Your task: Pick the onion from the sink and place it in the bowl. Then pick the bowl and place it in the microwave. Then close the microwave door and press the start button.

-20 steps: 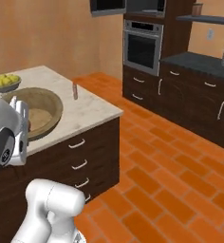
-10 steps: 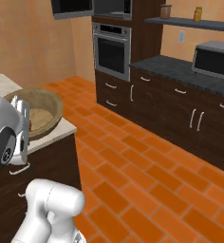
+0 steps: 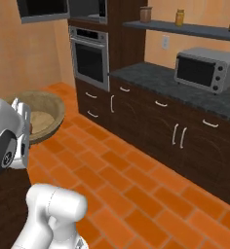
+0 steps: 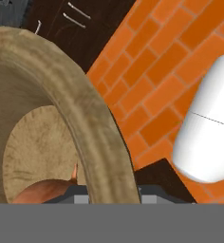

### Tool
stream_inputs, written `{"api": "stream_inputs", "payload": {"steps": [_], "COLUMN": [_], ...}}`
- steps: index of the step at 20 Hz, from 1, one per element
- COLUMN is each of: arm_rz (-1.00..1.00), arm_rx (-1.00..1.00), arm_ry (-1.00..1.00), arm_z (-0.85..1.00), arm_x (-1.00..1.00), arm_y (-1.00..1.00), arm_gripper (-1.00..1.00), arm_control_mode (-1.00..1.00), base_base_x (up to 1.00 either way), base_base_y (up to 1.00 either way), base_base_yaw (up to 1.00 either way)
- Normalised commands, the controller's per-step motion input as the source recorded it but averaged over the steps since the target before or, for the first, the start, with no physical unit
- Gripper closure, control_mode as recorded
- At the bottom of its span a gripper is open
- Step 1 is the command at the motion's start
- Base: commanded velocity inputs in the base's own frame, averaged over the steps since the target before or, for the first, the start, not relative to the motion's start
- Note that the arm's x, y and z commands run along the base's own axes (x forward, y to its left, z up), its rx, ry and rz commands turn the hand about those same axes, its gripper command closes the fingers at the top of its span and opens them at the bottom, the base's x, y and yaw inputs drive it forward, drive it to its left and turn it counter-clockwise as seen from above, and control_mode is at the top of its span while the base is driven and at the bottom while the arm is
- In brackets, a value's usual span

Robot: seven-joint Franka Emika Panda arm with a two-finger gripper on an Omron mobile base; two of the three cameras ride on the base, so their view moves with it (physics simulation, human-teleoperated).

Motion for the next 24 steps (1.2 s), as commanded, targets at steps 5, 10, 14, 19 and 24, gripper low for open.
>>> {"api": "stream_inputs", "payload": {"steps": [5, 10, 14, 19, 24], "arm_rz": [0.0, 0.0, 0.0, 0.0, 0.0], "arm_rx": [0.0, 0.0, 0.0, 0.0, 0.0], "arm_ry": [0.0, 0.0, 0.0, 0.0, 0.0], "arm_z": [0.0, 0.0, 0.0, 0.0, 0.0], "arm_x": [0.0, 0.0, 0.0, 0.0, 0.0], "arm_y": [0.0, 0.0, 0.0, 0.0, 0.0], "arm_gripper": [1.0, 1.0, 1.0, 1.0, 1.0], "arm_control_mode": [1.0, 1.0, 1.0, 1.0, 1.0], "base_base_x": [1.0, 1.0, 1.0, 1.0, 1.0], "base_base_y": [-0.79, -0.41, -0.14, 0.14, 0.66], "base_base_yaw": [0.0, 0.0, 0.01, 0.05, 0.0]}}
